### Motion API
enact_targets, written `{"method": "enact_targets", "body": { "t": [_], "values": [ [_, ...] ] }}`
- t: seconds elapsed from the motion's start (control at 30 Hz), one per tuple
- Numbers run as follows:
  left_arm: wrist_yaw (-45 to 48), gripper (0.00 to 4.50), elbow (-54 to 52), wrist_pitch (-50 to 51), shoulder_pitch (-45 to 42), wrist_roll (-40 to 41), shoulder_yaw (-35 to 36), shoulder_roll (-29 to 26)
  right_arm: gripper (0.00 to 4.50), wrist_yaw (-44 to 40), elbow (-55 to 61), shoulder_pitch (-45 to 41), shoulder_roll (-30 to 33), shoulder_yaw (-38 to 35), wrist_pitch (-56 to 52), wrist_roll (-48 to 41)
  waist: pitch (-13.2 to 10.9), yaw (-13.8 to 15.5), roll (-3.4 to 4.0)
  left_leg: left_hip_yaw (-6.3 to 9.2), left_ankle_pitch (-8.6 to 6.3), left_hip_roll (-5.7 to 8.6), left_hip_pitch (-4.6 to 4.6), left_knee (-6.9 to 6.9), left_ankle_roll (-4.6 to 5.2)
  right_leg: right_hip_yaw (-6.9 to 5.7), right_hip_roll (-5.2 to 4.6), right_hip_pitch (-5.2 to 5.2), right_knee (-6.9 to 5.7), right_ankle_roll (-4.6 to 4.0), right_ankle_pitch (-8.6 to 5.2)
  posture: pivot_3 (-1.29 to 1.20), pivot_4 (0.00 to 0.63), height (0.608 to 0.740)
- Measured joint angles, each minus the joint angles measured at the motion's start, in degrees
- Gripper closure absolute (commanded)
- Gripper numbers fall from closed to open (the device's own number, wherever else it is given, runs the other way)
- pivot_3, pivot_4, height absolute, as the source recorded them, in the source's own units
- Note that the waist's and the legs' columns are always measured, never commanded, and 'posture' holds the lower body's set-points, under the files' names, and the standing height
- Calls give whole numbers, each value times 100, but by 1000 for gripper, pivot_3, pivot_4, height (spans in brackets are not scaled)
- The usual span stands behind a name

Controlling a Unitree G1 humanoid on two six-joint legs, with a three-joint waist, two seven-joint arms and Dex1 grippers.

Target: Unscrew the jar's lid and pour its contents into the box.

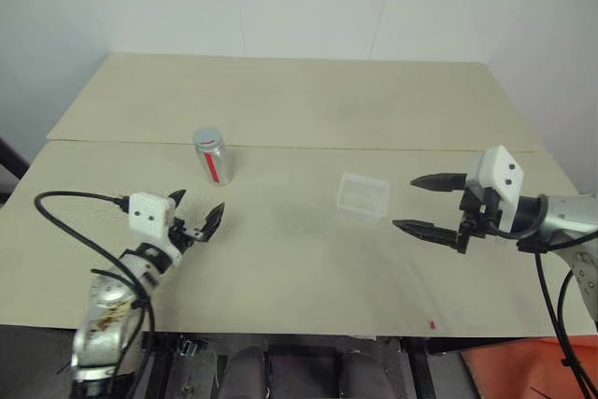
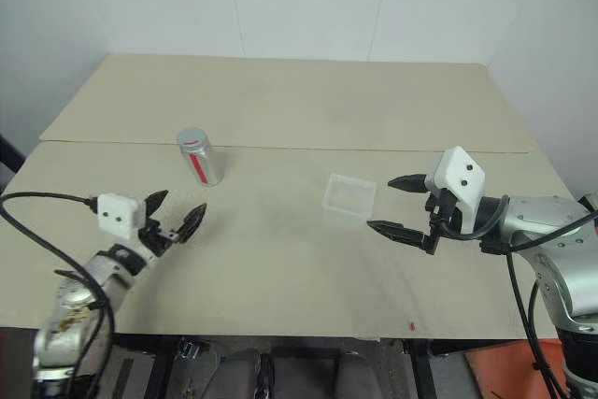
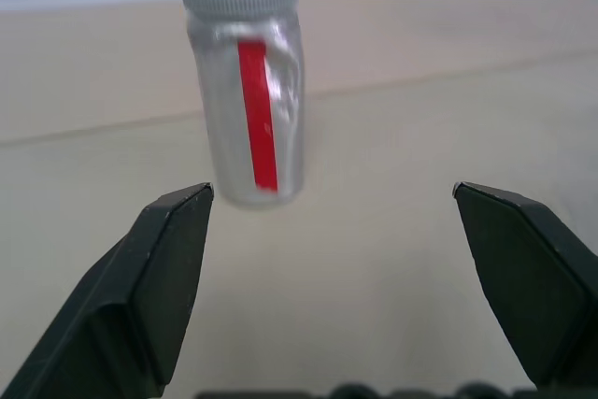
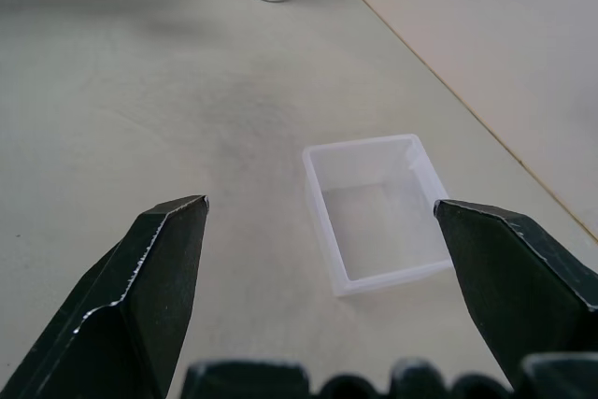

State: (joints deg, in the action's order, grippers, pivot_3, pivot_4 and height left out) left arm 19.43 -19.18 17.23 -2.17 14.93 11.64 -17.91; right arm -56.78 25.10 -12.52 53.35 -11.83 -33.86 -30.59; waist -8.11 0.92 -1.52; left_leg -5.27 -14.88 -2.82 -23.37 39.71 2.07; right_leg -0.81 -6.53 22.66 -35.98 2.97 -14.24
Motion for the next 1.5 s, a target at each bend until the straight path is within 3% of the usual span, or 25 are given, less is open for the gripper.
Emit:
{"method": "enact_targets", "body": {
  "t": [0.17, 0.53, 0.77, 1.5],
  "values": [
    [-709, 44, 337, -333, -454, -611, -176, 332, 0, -142, 35, 1, 113, -15, 0, -56, 0, -24, 0, 1, -1, 0, 1, -1, 2, 1, 1, -2, 5, 1, 0, 0, 150, 740],
    [-1103, 44, 805, -346, -644, -912, -266, 429, 0, -413, 8, -116, 278, -49, 63, -200, -1, -12, -1, 6, -1, 0, 3, 0, 2, -4, 0, -6, 5, 1, 0, 0, 150, 740],
    [-1163, 44, 1581, -366, -1380, -1040, -416, 439, 0, -401, 17, -150, 278, -43, 96, -202, -1, -11, -2, 6, -2, 3, 2, 0, 3, -4, 0, -8, 11, 3, 2, 0, 150, 740],
    [-1223, 44, 2868, -733, -2169, -1079, -434, 431, 0, -194, 332, -10, 275, -164, 95, -248, -3, -13, -5, 8, -2, 2, 0, 0, 3, -7, 0, -8, 11, 5, 3, 0, 150, 740]
  ]
}}
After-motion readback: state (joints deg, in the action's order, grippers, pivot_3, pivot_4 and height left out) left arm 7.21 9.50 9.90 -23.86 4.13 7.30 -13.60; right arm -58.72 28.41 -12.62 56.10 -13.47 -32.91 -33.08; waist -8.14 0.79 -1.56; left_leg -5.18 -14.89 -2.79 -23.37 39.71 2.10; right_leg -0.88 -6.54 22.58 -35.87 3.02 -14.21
